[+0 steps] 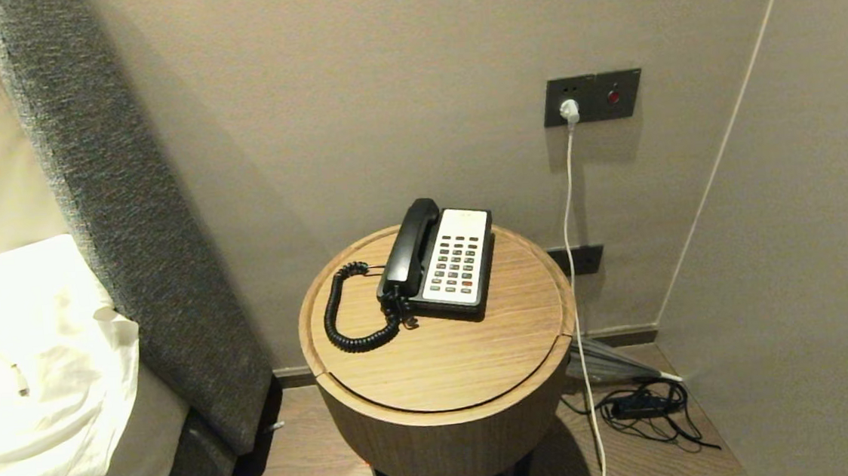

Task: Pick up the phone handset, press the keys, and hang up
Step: Pick up the desk phone handset

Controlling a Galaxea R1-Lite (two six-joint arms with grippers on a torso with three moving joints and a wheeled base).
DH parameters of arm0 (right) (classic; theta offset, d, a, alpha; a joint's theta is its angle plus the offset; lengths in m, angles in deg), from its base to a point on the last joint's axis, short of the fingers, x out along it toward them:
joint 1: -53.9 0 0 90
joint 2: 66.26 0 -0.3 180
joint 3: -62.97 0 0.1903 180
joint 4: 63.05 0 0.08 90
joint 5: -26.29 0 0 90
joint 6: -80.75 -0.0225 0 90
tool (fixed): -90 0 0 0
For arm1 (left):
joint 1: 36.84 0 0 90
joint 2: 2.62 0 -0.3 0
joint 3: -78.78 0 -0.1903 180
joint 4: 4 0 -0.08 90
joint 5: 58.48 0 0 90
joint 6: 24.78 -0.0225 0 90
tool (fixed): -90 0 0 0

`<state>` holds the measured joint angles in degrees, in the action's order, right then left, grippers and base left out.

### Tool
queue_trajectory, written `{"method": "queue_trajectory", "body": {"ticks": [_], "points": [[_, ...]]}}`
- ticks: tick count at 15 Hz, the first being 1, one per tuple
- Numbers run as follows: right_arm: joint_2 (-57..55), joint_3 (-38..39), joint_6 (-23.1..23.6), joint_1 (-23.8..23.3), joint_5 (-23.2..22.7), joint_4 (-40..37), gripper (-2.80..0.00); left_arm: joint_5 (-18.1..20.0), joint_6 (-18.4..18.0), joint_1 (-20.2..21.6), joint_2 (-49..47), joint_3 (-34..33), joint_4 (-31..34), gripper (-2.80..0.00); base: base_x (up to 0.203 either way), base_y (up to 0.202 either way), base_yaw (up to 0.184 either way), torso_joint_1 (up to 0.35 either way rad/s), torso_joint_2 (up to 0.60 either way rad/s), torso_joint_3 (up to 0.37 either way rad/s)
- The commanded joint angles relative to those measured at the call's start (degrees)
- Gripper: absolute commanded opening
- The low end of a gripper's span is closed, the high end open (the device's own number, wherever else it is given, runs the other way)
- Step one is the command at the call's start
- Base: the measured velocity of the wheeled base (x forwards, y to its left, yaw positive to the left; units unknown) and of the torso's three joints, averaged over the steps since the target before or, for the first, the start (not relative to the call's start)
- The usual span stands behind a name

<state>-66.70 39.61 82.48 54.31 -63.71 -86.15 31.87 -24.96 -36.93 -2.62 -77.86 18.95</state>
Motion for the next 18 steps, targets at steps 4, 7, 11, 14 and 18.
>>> {"method": "queue_trajectory", "body": {"ticks": [4,7,11,14,18], "points": [[-0.09,0.0,0.03,0.02,0.0,0.0,-2.8,0.0,0.01,0.01,-0.09,0.0,-0.02,-2.8,0.0,0.0,0.0,0.0,0.0,0.0],[-0.09,0.0,0.03,0.02,0.0,0.0,-2.8,0.0,0.01,0.01,-0.09,0.0,-0.02,-2.8,0.0,0.0,0.0,0.0,0.0,0.0],[-0.09,0.0,0.03,0.02,0.0,0.0,-2.8,0.0,0.01,0.01,-0.09,0.0,-0.02,-2.8,0.0,0.0,0.0,0.0,0.0,0.0],[-0.09,0.0,0.03,0.02,0.0,0.0,-2.8,0.0,0.44,0.01,-0.09,-0.05,0.06,-2.8,0.0,0.0,0.0,0.0,0.0,0.0],[-0.09,0.0,0.03,0.02,0.0,0.0,-2.8,0.0,0.52,0.02,-0.09,0.0,-0.02,-2.8,0.0,0.0,0.0,0.0,0.0,0.0]]}}
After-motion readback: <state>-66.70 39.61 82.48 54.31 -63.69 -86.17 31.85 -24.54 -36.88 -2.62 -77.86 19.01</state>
